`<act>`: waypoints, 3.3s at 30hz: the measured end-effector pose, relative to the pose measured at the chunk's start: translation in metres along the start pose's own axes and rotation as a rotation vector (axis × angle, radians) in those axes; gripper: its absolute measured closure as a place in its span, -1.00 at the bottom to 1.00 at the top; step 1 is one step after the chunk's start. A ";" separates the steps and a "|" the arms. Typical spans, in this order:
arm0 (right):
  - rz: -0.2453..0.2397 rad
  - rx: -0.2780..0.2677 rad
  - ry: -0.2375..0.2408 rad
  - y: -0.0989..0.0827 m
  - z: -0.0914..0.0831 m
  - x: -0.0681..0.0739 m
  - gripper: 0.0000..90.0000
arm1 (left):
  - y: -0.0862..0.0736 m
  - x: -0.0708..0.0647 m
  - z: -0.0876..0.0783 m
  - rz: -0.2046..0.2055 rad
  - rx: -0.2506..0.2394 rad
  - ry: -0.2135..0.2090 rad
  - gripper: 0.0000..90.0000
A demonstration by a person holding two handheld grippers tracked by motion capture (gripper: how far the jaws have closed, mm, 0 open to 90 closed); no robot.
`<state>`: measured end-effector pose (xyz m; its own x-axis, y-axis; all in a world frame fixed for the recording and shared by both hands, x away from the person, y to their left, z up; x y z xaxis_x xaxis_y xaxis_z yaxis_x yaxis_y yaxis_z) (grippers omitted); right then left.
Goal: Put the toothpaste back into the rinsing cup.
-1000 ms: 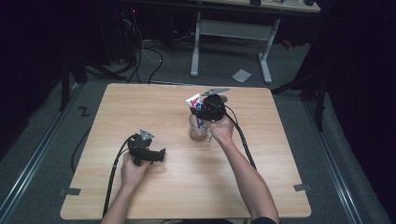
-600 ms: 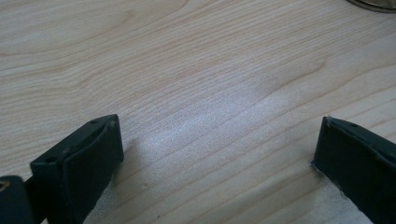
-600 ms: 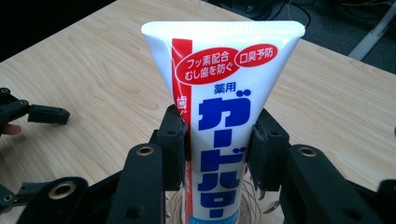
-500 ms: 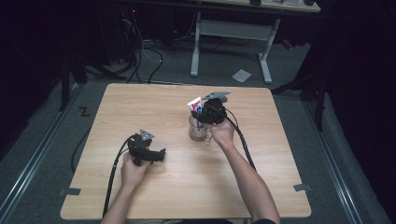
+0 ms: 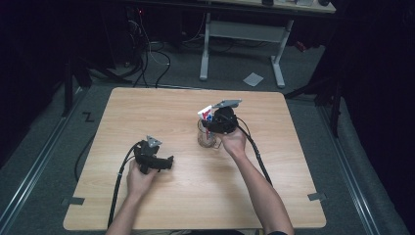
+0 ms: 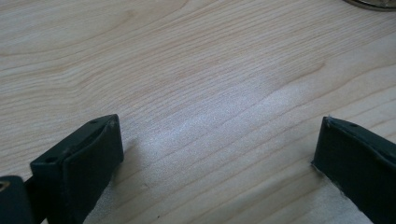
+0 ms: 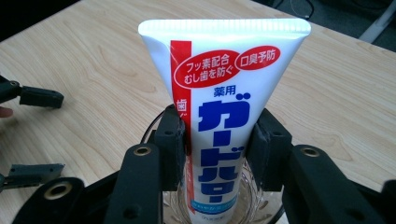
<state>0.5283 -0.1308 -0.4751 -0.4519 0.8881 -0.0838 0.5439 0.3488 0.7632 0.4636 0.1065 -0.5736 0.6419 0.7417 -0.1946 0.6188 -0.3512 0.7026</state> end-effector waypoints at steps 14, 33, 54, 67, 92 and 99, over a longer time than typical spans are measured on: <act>-0.019 0.003 0.009 -0.008 -0.008 -0.003 0.30 | 0.000 0.000 0.000 0.000 -0.001 0.001 -0.96; -0.010 -0.009 0.026 -0.016 -0.015 -0.002 0.08 | 0.000 0.000 0.000 -0.001 -0.001 0.001 -0.96; -0.025 -0.055 -0.013 -0.013 -0.036 -0.008 -0.24 | 0.000 0.000 0.000 -0.001 -0.002 0.001 -0.96; 0.012 -0.064 -0.023 -0.022 -0.048 -0.019 -0.21 | 0.000 0.000 0.000 -0.001 -0.003 0.002 -0.96; 0.007 -0.121 -0.072 -0.044 -0.086 -0.047 -0.21 | 0.000 0.000 0.000 -0.001 -0.003 0.002 -0.96; 0.029 -0.133 -0.060 -0.051 -0.094 -0.053 -0.21 | 0.000 0.000 0.000 -0.001 -0.003 0.002 -0.96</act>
<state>0.4582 -0.2236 -0.4496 -0.3923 0.9149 -0.0956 0.4555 0.2835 0.8439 0.4635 0.1060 -0.5736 0.6403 0.7433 -0.1938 0.6182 -0.3489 0.7043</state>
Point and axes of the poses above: each handheld gripper's, and its own axes: z roughly forward along the jaws, y roughly out of its top, x roughly to its left, the point moved 5 cm from there along z, roughly forward along the jaws, and after that the axes turned 15 degrees about -y, right-handed, at the moved point
